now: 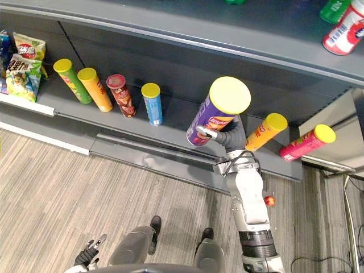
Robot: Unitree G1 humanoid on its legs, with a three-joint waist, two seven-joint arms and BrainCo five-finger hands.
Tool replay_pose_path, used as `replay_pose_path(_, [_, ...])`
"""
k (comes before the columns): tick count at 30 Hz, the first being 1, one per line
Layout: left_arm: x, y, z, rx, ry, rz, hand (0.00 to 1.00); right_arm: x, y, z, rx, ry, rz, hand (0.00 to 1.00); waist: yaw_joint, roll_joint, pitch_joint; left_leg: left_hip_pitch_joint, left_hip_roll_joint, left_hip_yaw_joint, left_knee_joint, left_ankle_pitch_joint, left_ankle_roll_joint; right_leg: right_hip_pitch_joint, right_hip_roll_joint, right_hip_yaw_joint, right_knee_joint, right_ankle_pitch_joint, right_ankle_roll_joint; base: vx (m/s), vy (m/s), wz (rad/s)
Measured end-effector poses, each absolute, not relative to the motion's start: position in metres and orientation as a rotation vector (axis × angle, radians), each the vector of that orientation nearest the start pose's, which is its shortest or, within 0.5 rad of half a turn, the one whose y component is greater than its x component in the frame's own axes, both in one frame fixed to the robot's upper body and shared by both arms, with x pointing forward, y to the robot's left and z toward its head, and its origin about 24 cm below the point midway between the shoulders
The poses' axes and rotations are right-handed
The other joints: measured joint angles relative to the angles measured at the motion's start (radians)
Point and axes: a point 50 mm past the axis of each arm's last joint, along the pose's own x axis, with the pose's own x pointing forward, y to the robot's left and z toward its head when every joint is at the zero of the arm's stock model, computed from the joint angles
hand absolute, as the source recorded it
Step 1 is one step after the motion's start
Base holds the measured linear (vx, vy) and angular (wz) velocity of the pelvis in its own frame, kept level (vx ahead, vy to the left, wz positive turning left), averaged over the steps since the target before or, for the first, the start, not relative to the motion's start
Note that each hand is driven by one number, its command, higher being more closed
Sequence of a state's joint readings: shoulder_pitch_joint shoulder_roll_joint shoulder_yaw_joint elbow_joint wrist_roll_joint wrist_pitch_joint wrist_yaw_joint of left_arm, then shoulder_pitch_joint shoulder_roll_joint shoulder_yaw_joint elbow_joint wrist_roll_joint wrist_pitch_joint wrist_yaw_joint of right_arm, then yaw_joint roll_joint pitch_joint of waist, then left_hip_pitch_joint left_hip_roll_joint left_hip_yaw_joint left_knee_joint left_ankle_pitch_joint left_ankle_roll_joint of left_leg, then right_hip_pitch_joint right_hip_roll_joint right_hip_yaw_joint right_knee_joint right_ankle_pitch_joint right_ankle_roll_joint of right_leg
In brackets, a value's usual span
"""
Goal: Put the gum and the chips on the shelf.
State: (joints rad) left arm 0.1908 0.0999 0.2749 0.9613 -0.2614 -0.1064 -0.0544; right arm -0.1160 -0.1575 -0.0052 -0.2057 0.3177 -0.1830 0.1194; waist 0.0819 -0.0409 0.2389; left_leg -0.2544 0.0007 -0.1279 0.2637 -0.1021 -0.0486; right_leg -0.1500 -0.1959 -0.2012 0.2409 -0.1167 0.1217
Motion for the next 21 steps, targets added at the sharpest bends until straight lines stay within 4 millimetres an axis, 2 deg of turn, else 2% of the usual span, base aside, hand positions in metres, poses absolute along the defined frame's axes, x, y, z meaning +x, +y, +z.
replay_pose_path(2, [0.071,0.227,-0.154,-0.279,0.961,0.455,0.00,0.255,-0.166,0.135,0.176,-0.500,0.153,1.00,-0.004,0.000,0.000,0.007,0.022,-0.022,-0.040,0.018,-0.022,0.006,0.017,-0.039,0.000,-0.010,-0.017,0.05,-0.249,0.45])
replay_pose_path(3, [0.068,0.225,-0.155,-0.292,0.970,0.460,0.00,0.252,-0.170,0.131,0.194,-0.490,0.133,1.00,-0.007,0.000,0.000,0.024,0.045,-0.005,-0.090,0.034,-0.019,0.018,0.024,-0.063,-0.006,-0.014,-0.023,0.01,-0.270,0.50])
replay_pose_path(4, [0.065,0.225,-0.156,-0.297,0.983,0.467,0.00,0.250,-0.172,0.127,0.205,-0.477,0.117,1.00,-0.023,0.001,-0.001,0.039,0.086,0.085,-0.128,0.031,-0.015,0.038,0.026,-0.086,-0.014,-0.019,-0.031,-0.01,-0.200,0.48])
replay_pose_path(5, [0.064,0.225,-0.157,-0.298,0.989,0.468,0.00,0.248,-0.174,0.125,0.205,-0.469,0.109,1.00,-0.034,0.005,-0.003,0.051,0.106,0.131,-0.139,0.037,-0.015,0.045,0.026,-0.098,-0.014,-0.021,-0.033,0.01,-0.147,0.47])
replay_pose_path(6, [0.062,0.224,-0.158,-0.299,0.996,0.467,0.00,0.246,-0.176,0.121,0.203,-0.456,0.097,1.00,-0.050,0.015,-0.005,0.068,0.132,0.192,-0.165,0.081,-0.024,0.055,0.028,-0.110,-0.014,-0.022,-0.032,0.01,-0.074,0.25])
replay_pose_path(9, [0.067,0.225,-0.156,-0.272,0.988,0.453,0.00,0.242,-0.179,0.114,0.207,-0.430,0.074,1.00,-0.053,0.015,-0.008,0.090,0.117,0.203,-0.225,0.125,-0.029,0.053,0.019,-0.093,-0.022,-0.024,-0.029,0.00,0.017,0.02])
replay_pose_path(15, [0.068,0.224,-0.157,-0.204,1.008,0.416,0.00,0.240,-0.159,0.105,0.161,-0.382,0.141,1.00,-0.053,0.019,-0.015,0.139,0.115,0.233,-0.334,0.185,-0.032,0.050,0.027,-0.073,-0.055,-0.015,-0.016,0.00,0.008,-0.07])
replay_pose_path(19, [0.073,0.222,-0.156,-0.145,1.012,0.371,0.00,0.244,-0.155,0.099,0.131,-0.353,0.132,1.00,-0.052,0.024,-0.021,0.136,0.116,0.248,-0.355,0.203,-0.036,0.035,0.031,-0.062,-0.070,-0.002,-0.015,0.03,0.002,-0.11])
replay_pose_path(21, [0.080,0.222,-0.155,-0.111,1.001,0.363,0.00,0.251,-0.149,0.086,0.132,-0.292,0.139,1.00,-0.051,0.027,-0.022,0.129,0.115,0.256,-0.355,0.204,-0.036,0.030,0.034,-0.049,-0.093,0.016,-0.012,0.02,0.015,-0.19])
